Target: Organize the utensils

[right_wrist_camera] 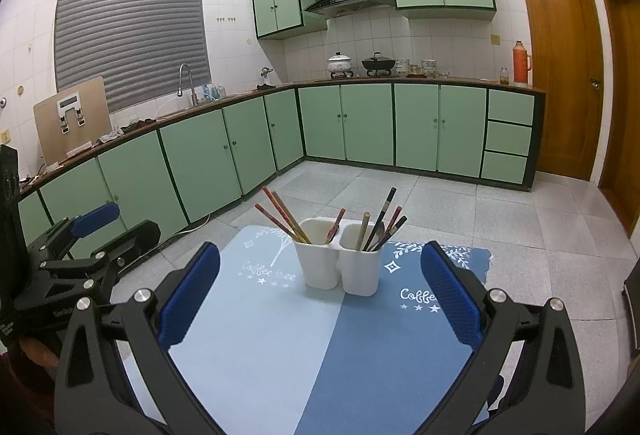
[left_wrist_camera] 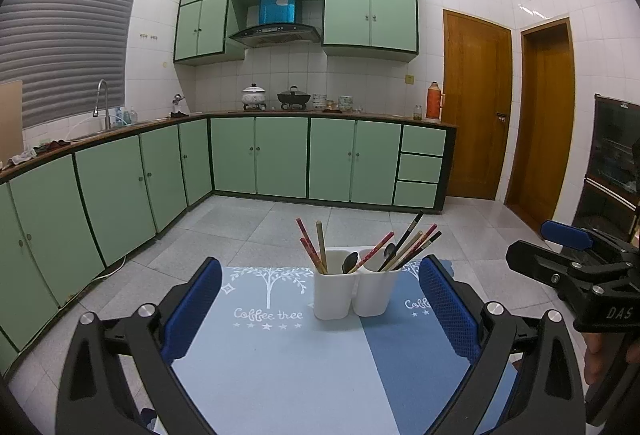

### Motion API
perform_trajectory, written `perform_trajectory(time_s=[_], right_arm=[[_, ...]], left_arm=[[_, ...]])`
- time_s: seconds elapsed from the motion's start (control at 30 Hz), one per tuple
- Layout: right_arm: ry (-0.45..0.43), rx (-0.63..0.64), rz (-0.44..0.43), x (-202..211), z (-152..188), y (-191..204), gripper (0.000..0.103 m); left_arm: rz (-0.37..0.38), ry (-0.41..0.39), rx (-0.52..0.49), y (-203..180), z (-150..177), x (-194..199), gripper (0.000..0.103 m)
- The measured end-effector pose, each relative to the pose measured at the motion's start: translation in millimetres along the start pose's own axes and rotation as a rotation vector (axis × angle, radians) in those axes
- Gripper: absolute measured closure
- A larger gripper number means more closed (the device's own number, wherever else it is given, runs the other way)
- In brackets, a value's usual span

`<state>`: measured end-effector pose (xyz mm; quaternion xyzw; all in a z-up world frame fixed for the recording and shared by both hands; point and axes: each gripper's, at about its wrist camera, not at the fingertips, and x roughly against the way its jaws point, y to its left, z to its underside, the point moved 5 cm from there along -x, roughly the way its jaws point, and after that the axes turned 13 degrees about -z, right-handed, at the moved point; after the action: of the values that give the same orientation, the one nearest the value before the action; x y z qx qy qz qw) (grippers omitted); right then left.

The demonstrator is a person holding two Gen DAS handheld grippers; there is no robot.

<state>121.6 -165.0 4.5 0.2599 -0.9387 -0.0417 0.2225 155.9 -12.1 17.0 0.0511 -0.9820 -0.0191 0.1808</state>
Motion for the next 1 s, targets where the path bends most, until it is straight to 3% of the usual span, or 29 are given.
perform_trajectory(time_s=[1.0], right_arm=[[-0.002, 0.001, 0.001, 0.0, 1.5, 1.2, 0.005]], left_arm=[[-0.004, -0.002, 0.000, 2.3, -0.6, 1.2, 0.006]])
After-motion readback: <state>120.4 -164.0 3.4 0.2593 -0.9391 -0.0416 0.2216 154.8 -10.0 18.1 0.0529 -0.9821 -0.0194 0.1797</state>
